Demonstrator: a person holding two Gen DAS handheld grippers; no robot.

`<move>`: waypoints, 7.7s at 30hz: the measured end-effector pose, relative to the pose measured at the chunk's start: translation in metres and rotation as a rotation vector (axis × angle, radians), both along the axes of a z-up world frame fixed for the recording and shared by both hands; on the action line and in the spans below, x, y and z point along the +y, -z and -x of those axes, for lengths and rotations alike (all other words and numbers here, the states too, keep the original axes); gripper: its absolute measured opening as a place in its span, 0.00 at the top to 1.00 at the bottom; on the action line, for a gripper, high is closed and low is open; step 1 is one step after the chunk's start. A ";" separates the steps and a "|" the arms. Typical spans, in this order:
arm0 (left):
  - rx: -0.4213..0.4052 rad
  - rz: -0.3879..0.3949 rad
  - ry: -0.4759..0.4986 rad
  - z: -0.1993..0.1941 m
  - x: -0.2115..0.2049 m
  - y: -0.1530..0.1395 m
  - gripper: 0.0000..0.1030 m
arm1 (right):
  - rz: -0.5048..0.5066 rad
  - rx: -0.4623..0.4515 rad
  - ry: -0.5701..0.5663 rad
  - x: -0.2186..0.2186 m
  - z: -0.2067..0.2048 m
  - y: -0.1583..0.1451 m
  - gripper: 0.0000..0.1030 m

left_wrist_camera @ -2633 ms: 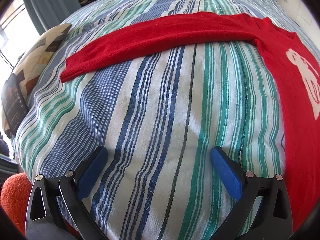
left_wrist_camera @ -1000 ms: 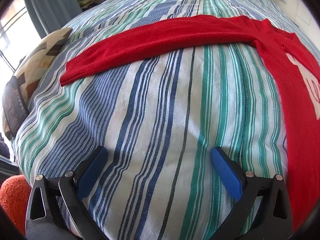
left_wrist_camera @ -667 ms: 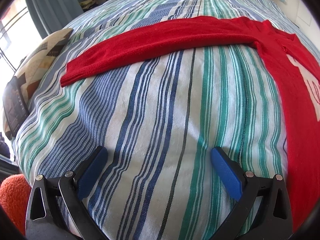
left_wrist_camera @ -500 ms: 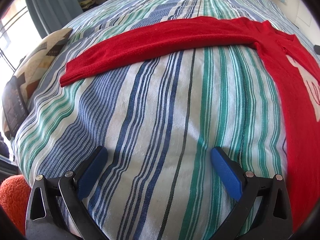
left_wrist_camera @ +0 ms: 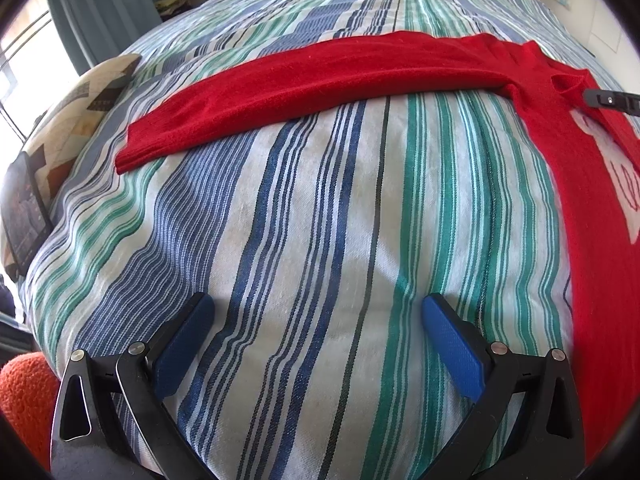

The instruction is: Fold small clothes

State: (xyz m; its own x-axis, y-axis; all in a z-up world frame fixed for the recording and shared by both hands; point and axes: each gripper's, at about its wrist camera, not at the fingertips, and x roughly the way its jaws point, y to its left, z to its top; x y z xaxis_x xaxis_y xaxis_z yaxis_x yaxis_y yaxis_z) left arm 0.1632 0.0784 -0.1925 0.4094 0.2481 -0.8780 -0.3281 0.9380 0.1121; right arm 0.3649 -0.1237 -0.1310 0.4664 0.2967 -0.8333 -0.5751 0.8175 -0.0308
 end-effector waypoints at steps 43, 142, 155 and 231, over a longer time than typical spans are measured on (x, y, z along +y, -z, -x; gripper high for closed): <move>-0.031 -0.003 0.004 0.005 -0.002 0.000 0.00 | -0.117 -0.242 0.654 -0.293 0.245 -0.042 0.09; -0.045 -0.077 0.509 -0.145 -0.122 -0.049 0.30 | -0.285 -0.109 0.718 -0.317 0.225 -0.021 0.09; -0.085 -0.080 0.354 -0.140 -0.091 -0.021 0.94 | -0.282 -0.105 0.742 -0.320 0.224 -0.019 0.09; -0.123 0.187 0.123 -0.003 -0.019 -0.054 0.08 | 0.117 -0.325 0.702 -0.282 0.240 -0.051 0.09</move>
State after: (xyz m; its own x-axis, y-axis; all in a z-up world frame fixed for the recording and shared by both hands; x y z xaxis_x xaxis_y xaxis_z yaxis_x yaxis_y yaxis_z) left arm 0.1665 0.0599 -0.1388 0.5326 0.0281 -0.8459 -0.2109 0.9723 -0.1005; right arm 0.1250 -0.4056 -0.0799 0.7381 -0.2395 -0.6307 0.1282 0.9676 -0.2173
